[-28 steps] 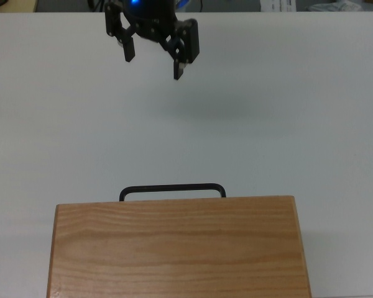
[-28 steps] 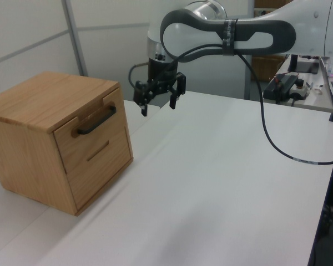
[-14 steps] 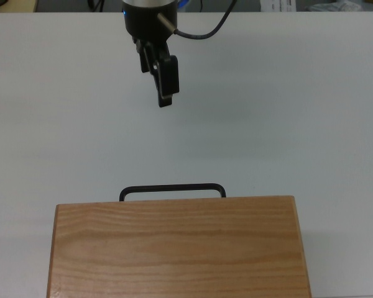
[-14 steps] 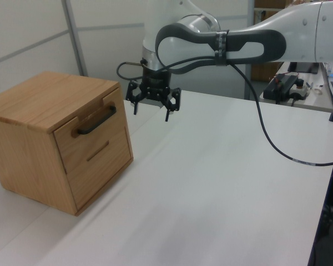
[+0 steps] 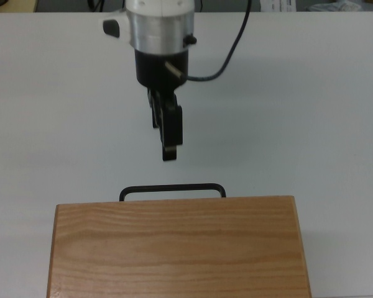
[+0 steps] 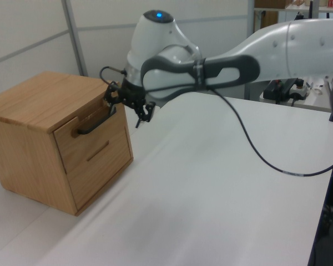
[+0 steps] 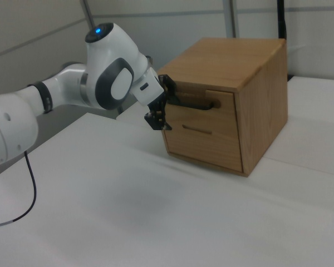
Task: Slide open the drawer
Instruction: 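Close the gripper around the black drawer handle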
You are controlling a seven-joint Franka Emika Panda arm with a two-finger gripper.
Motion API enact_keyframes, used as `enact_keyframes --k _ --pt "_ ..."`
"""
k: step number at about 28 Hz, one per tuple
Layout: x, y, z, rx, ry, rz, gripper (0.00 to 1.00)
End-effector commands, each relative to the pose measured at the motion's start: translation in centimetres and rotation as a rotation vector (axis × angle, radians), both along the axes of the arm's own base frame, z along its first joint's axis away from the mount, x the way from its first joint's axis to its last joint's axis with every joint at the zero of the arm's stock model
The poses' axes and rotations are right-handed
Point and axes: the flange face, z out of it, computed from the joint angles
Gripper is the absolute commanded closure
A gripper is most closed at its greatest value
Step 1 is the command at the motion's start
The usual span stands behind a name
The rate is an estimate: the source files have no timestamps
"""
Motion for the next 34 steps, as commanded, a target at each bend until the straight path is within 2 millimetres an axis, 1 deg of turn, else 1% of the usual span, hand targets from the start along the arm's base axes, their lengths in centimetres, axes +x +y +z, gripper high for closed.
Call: enact_keyframes --k 1,4,8,9,11,12,13,14,15,17,19,20,22,24,30,34 --pt "2.7 1.3 -0.6 -0.013 -0.092 -0.026 0.04" --pt "3.8 1.3 -1.2 -0.017 -0.108 -0.025 0.10" --pt "4.9 1.4 -1.7 -0.025 -0.129 -0.025 0.12" --pt "5.4 1.3 -2.0 -0.034 -0.146 -0.022 0.14" --pt "5.8 1.4 -2.4 -0.041 -0.159 -0.018 0.16" --pt "6.0 1.3 -2.4 -0.044 -0.165 -0.018 0.18" --pt "6.1 1.4 -2.4 -0.046 -0.170 -0.016 0.22" --pt "6.1 1.4 -2.7 -0.053 -0.170 -0.014 0.37" --pt "6.1 1.4 -2.7 -0.058 -0.170 -0.013 0.47" --pt "6.1 1.4 -2.7 -0.067 -0.170 -0.010 0.62" --pt "6.1 1.3 -3.0 -0.072 -0.164 -0.009 0.74" --pt "6.1 1.3 -3.1 -0.075 -0.163 -0.007 0.85" --pt "6.1 1.3 -3.2 -0.075 -0.159 -0.007 0.94" --pt "6.1 1.3 -3.1 -0.077 -0.157 -0.008 0.98" --pt "5.7 1.3 -3.7 -0.089 -0.139 -0.003 1.00" --pt "5.4 1.3 -2.7 -0.091 -0.147 -0.003 1.00"
